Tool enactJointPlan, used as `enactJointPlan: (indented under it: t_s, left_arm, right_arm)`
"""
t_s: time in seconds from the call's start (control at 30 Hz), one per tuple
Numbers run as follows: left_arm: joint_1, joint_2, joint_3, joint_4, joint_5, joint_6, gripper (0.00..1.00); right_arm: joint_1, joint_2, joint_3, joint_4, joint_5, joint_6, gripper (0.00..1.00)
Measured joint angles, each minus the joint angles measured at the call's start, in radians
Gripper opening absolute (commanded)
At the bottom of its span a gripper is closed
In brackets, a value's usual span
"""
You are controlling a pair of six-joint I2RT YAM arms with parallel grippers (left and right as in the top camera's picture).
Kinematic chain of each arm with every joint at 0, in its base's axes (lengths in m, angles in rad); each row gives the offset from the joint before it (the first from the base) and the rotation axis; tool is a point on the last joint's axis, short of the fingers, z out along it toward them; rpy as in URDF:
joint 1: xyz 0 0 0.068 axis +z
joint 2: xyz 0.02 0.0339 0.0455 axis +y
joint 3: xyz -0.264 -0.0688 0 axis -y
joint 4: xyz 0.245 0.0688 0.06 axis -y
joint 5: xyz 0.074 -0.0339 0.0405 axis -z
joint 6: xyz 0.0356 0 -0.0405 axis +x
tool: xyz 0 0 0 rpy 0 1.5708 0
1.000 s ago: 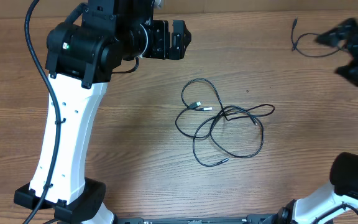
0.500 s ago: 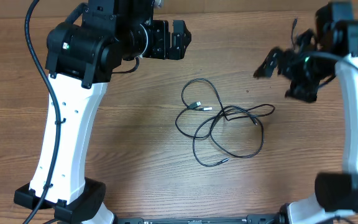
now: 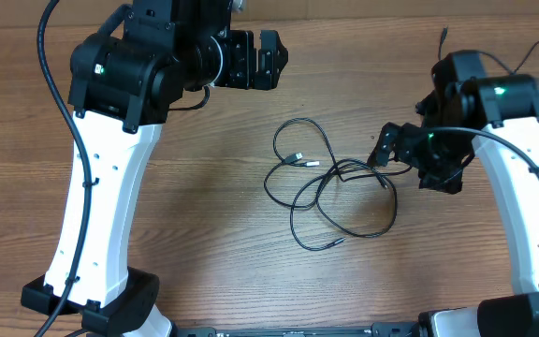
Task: Untangle cables
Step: 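Move the right gripper left to the central cable tangle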
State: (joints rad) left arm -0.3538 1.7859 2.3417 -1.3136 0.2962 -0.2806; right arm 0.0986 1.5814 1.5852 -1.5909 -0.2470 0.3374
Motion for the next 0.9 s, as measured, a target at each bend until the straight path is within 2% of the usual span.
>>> enactJointPlan:
  t_s: [0.17,0.33,0.5,0.7,0.9]
  left_arm:
    - [0.0,0.0,0.0,0.0,0.0,0.0,0.99]
    - [0.0,0.0,0.0,-0.003,0.0,0.0,1.0]
    - [0.0,0.0,0.0,-0.014,0.0,0.0,0.99]
    - [0.0,0.0,0.0,-0.018,0.0,0.0,1.0]
    - [0.0,0.0,0.0,-0.018,0.0,0.0,1.0]
  right_arm:
    - [0.0,0.0,-0.108,0.127,0.003,0.073,1.0]
    - [0.0,0.0,-0.174,0.212,0.003,0.242,1.0]
    - [0.0,0.0,-0.198,0.26,0.003,0.384,1.0]
    - [0.0,0.0,-0.198,0.304,0.003,0.456,0.99]
    - [0.0,0.0,-0.199,0.324,0.04,0.489,0.75]
